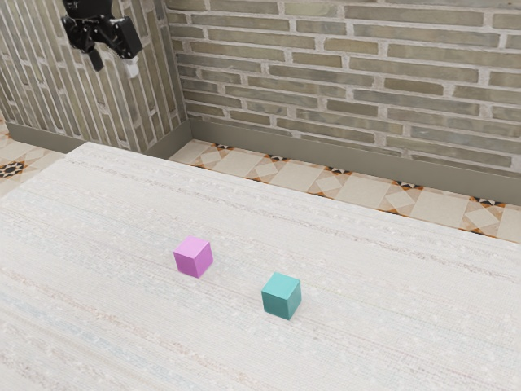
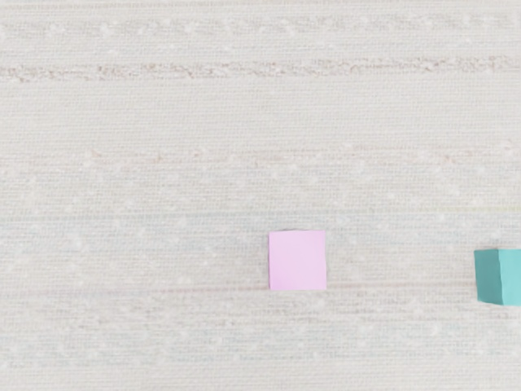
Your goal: Pick up the blue block with one arm, and put the blue block on the pink block with one arm
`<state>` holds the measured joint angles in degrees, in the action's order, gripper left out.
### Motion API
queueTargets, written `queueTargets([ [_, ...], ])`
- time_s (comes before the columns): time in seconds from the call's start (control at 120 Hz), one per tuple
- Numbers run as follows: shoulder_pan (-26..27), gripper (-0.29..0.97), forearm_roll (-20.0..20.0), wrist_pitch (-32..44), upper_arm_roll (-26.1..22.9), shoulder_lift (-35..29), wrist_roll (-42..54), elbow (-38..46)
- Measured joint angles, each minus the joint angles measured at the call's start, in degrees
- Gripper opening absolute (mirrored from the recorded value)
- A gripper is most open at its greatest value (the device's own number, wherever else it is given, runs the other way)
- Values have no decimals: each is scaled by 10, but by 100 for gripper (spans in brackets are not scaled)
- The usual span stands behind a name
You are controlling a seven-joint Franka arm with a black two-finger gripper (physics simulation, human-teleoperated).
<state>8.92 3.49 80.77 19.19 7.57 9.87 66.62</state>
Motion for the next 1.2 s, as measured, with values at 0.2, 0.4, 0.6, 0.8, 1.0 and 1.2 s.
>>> queueTargets([
  [0.2, 2, 66, 43, 23, -5, 52, -14, 28],
  [0.4, 118, 65, 102, 146, -28, 169, -73, 143],
  [0.6, 132, 65, 124, 282, -81, 215, -120, 214],
  [0.8, 157, 65, 125, 386, -84, 228, -146, 275],
  [1.0, 179, 65, 97, 455, -84, 217, -162, 320],
  [1.2, 193, 65, 88, 500, -90, 187, -169, 396],
])
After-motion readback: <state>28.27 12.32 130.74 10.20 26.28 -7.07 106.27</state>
